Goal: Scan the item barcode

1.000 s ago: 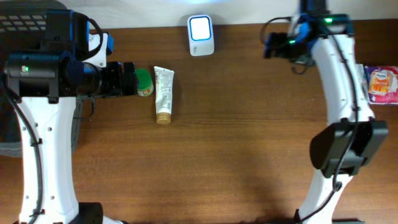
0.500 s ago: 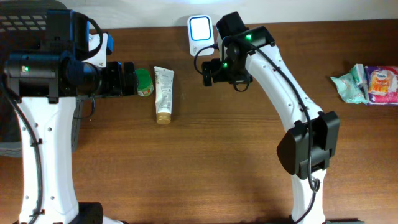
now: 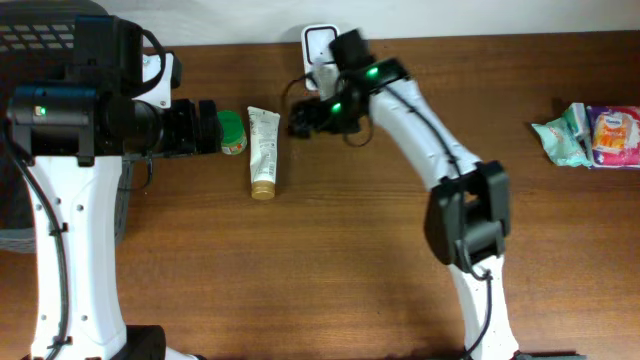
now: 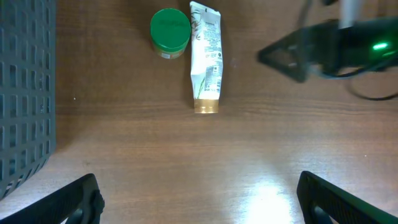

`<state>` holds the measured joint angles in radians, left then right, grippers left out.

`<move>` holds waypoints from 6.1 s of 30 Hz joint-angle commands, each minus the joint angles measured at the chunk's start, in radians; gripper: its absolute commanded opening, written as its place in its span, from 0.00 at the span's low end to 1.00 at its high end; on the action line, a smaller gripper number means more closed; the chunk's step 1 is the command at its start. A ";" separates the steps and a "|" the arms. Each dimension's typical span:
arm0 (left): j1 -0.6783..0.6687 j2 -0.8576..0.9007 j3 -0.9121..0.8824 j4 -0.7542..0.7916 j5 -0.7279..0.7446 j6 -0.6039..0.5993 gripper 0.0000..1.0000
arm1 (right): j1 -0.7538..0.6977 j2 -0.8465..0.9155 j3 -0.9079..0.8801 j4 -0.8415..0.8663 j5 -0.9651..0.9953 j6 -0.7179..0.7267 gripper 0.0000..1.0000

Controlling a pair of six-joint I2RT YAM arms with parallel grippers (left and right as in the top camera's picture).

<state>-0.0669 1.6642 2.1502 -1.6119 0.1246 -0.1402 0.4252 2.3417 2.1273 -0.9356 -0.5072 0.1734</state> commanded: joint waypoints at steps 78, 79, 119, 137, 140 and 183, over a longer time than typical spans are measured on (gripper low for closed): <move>0.005 -0.017 0.002 -0.002 0.010 -0.008 0.99 | -0.175 0.121 0.235 -0.338 -0.137 -0.133 0.04; 0.005 -0.017 0.002 -0.002 0.010 -0.008 0.99 | -0.192 0.121 0.226 -0.346 -0.136 -0.133 0.04; 0.005 -0.017 0.002 -0.002 0.010 -0.008 0.99 | -0.377 0.141 0.086 -0.467 -0.314 -0.409 0.93; 0.005 -0.017 0.002 -0.002 0.010 -0.009 0.99 | -0.164 0.128 -0.148 -0.110 0.080 0.024 0.19; 0.005 -0.017 0.002 -0.002 0.010 -0.008 0.99 | -0.149 0.088 -0.098 -0.174 0.177 0.045 0.21; 0.004 -0.015 0.002 -0.001 0.011 -0.008 0.99 | -0.341 0.130 -0.209 -0.052 -0.360 -0.180 0.59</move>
<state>-0.0669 1.6642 2.1502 -1.6123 0.1246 -0.1402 0.0818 2.4584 1.9327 -0.9779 -0.8860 0.0048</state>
